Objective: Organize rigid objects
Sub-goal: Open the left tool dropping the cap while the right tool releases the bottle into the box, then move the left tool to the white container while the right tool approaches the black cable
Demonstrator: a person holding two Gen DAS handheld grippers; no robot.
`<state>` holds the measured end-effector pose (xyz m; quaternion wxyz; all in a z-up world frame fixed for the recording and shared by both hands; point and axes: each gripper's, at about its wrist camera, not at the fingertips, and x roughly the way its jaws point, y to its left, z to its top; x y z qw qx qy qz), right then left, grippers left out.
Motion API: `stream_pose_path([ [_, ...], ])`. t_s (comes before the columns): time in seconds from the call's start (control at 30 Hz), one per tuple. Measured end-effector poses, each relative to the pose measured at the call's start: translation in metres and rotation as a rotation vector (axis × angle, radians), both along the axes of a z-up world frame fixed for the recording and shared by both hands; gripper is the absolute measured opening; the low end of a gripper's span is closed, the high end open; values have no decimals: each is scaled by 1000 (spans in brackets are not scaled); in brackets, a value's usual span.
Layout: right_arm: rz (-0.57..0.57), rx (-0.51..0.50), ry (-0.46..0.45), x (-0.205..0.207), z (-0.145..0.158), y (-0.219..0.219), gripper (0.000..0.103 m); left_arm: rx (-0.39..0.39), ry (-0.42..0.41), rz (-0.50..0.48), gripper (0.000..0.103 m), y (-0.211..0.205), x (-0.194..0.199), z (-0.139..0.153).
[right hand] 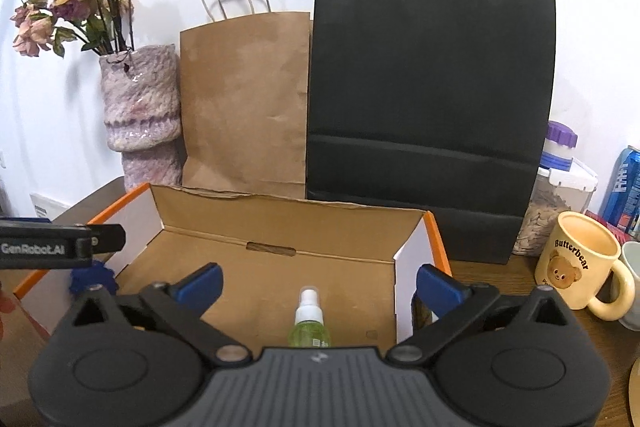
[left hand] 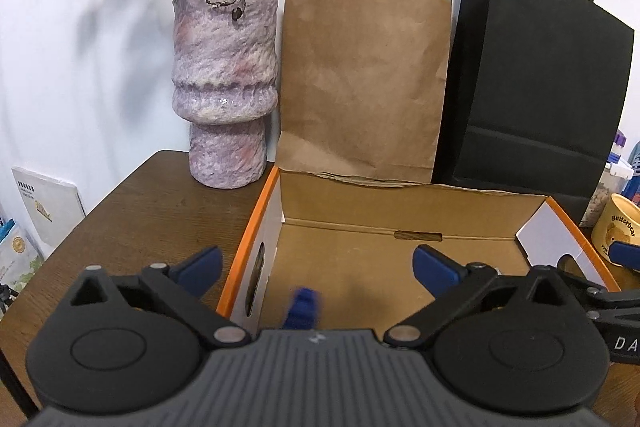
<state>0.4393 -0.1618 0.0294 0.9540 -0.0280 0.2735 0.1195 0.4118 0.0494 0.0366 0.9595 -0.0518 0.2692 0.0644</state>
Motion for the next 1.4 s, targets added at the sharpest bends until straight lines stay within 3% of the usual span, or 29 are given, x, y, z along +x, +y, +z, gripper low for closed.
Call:
stream_pose_path([
  [0.33, 2, -17, -1, -4, 2, 2, 103, 10, -15, -3, 103, -1, -7, 4],
  [0.67, -2, -12, -70, -34, 21, -2, 103, 40, -65, -14, 103, -6, -33, 15],
  [1.4, 10, -22, -111, -142, 40, -26, 103, 13, -111, -40, 103, -5, -140, 30],
])
